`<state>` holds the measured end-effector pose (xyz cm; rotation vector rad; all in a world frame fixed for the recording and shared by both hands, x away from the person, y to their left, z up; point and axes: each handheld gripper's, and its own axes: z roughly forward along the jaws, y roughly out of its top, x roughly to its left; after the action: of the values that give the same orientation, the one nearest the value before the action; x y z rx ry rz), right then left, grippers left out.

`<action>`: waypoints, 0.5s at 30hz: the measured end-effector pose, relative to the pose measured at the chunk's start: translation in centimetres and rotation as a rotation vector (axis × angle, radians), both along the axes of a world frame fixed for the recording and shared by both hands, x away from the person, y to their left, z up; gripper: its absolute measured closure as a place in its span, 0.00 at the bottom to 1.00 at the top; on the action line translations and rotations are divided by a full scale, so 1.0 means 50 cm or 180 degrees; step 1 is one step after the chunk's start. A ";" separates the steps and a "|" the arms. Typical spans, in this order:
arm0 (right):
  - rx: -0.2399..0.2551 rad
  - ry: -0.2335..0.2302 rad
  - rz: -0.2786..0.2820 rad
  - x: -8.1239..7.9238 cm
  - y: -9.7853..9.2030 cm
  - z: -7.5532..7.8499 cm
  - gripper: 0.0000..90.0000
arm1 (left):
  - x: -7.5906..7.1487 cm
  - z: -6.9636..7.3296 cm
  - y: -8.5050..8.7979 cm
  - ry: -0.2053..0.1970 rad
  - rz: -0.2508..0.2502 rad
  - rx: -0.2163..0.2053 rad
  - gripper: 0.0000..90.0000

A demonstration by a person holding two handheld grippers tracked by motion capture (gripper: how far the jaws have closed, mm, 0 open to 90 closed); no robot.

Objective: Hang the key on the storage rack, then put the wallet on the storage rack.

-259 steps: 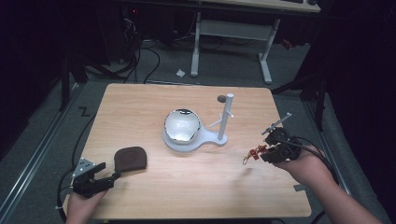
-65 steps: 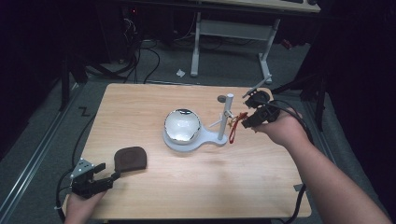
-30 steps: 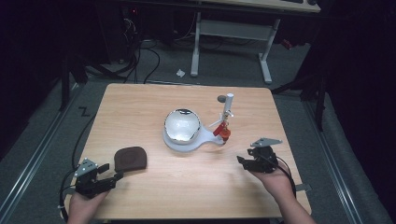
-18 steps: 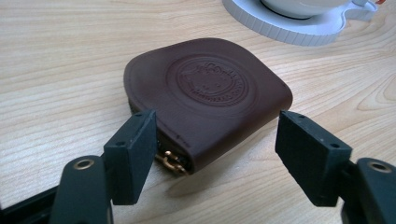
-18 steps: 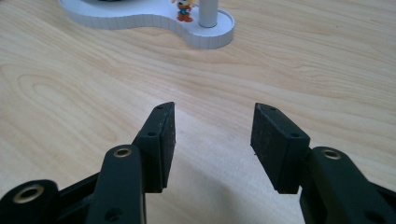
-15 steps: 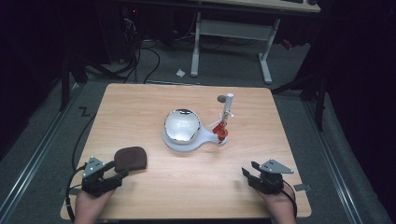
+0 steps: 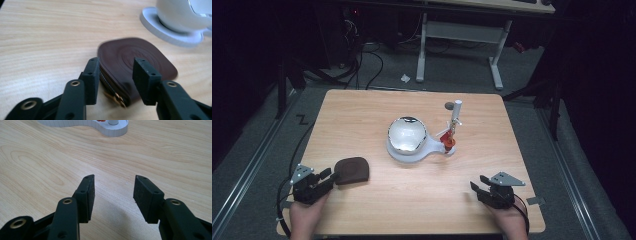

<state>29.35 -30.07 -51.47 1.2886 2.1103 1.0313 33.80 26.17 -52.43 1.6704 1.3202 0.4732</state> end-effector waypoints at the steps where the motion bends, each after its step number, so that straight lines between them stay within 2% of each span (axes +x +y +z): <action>1: 0.0000 0.0007 0.0001 -0.001 0.000 -0.001 0.58 | 0.006 0.000 -0.001 0.0016 0.0018 0.0029 0.67; 2: -0.0001 0.0014 -0.0003 -0.001 0.000 -0.001 0.58 | 0.015 -0.002 -0.002 0.0042 0.0035 0.0012 0.67; 3: -0.0011 0.0007 0.0012 -0.002 -0.001 -0.002 0.58 | 0.028 -0.006 -0.002 0.0091 0.0027 -0.0087 0.67; 4: -0.0005 0.0017 0.0003 -0.004 -0.001 -0.002 0.58 | 0.033 -0.008 -0.002 0.0109 0.0024 -0.0130 0.64; 6: 0.0010 0.0029 -0.0021 -0.006 -0.002 -0.002 0.58 | 0.041 -0.012 0.000 0.0139 0.0033 -0.0174 0.66; 9: -0.0001 0.0030 -0.0032 -0.007 -0.004 -0.003 0.58 | 0.049 -0.017 0.008 0.0197 0.0004 -0.0330 0.69; 12: 0.0005 0.0046 -0.0060 -0.007 -0.005 -0.004 0.58 | 0.057 -0.022 0.016 0.0262 -0.0002 -0.0508 0.67; 13: 0.0024 0.0058 -0.0077 -0.006 -0.004 -0.004 0.58 | 0.057 -0.022 0.016 0.0201 0.0000 -0.0486 0.69; 15: 0.0045 0.0071 -0.0093 -0.004 -0.003 -0.005 0.58 | 0.061 -0.023 0.018 0.0195 0.0005 -0.0496 0.71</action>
<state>29.17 -30.21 -51.70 1.3394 2.0979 1.0260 36.85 27.10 -53.59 1.5652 1.3675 0.3138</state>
